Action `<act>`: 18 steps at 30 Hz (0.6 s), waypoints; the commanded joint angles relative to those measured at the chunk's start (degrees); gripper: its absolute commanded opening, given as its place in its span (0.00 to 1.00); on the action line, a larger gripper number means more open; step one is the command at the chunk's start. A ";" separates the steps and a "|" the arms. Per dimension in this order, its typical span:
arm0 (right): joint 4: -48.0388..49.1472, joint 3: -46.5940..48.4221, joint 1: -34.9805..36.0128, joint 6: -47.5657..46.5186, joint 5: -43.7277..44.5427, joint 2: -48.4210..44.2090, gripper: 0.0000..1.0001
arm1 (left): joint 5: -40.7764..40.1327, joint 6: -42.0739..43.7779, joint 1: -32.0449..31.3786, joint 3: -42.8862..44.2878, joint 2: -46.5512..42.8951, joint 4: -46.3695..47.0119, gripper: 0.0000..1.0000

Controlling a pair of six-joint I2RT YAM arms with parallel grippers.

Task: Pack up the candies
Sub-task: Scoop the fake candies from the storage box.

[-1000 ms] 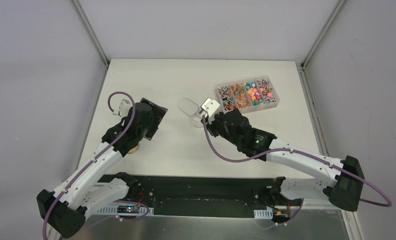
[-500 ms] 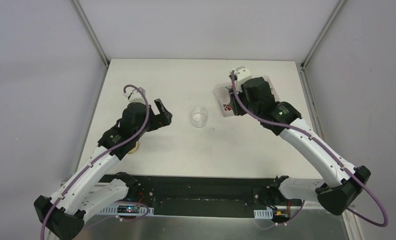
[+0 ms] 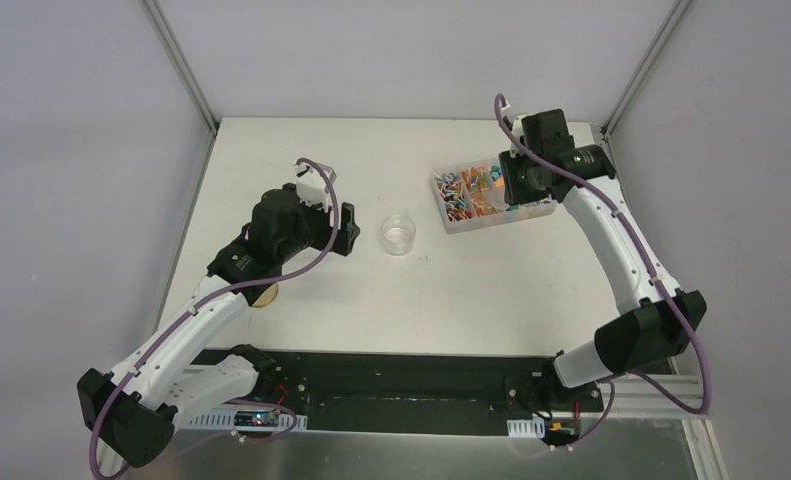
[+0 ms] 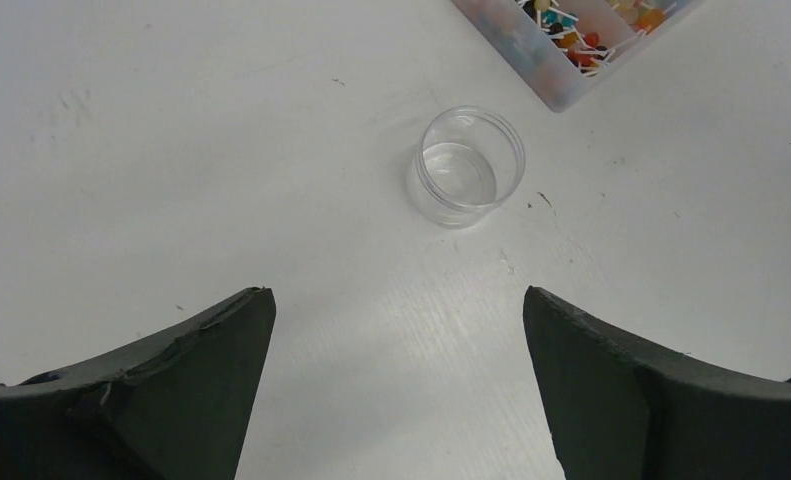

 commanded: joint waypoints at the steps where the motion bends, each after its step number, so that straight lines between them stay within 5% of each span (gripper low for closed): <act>1: -6.46 8.75 -4.17 -3.93 -0.42 5.31 0.00 | -4.63 7.28 -0.17 -3.65 -2.00 6.22 0.98; 12: -8.52 16.90 -9.53 -6.85 -2.91 14.81 0.00 | -8.50 6.52 -0.17 -5.71 -4.19 8.81 0.97; 18: -10.83 19.46 -10.21 -8.18 4.61 17.62 0.00 | -10.07 6.57 -0.17 -6.36 -4.32 8.75 0.97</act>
